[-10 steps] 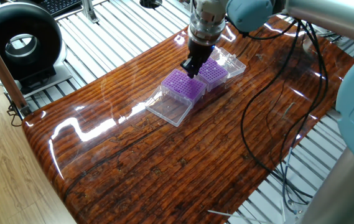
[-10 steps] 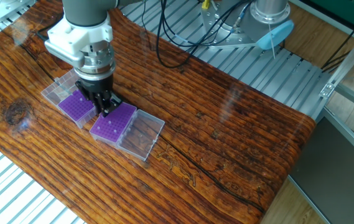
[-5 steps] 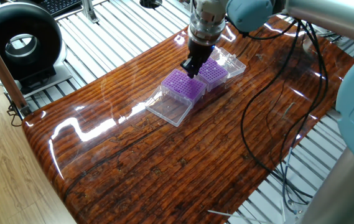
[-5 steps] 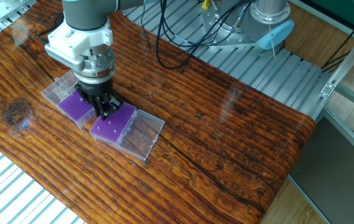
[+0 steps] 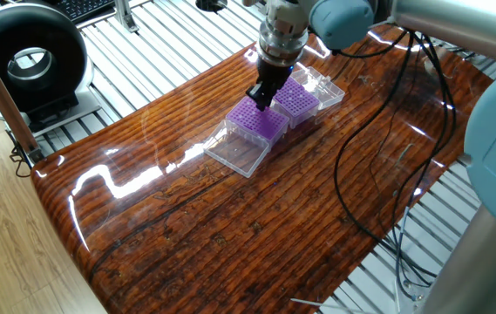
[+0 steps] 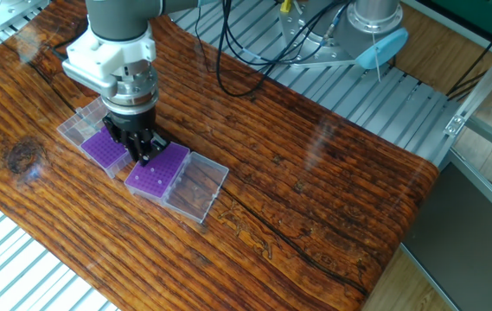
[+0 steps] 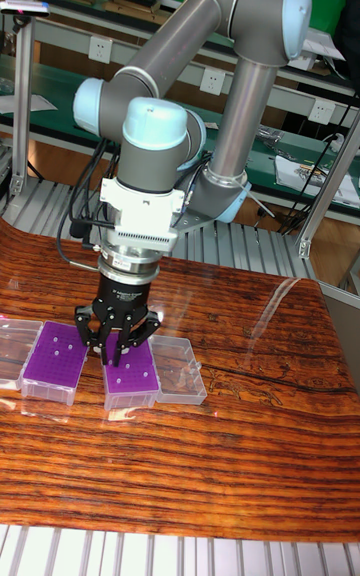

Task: Transfer all small pipette tips from one holder to another

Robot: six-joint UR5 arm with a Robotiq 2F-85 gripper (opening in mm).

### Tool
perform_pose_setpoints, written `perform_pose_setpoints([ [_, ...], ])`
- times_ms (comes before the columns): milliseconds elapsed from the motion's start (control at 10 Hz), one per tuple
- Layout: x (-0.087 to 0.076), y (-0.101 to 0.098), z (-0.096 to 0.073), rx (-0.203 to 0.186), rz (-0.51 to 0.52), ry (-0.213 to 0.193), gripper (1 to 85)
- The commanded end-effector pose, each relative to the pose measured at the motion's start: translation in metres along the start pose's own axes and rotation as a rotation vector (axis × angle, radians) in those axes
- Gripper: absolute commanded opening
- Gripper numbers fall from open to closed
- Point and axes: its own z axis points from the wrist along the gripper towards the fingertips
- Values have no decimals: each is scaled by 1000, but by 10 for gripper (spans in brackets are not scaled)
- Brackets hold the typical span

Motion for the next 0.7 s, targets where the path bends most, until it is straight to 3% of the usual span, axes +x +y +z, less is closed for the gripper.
perform_pose_setpoints([
  [0,-2,2,0,-1,21,-7,233],
  [600,0,5,-4,30,54,18,230],
])
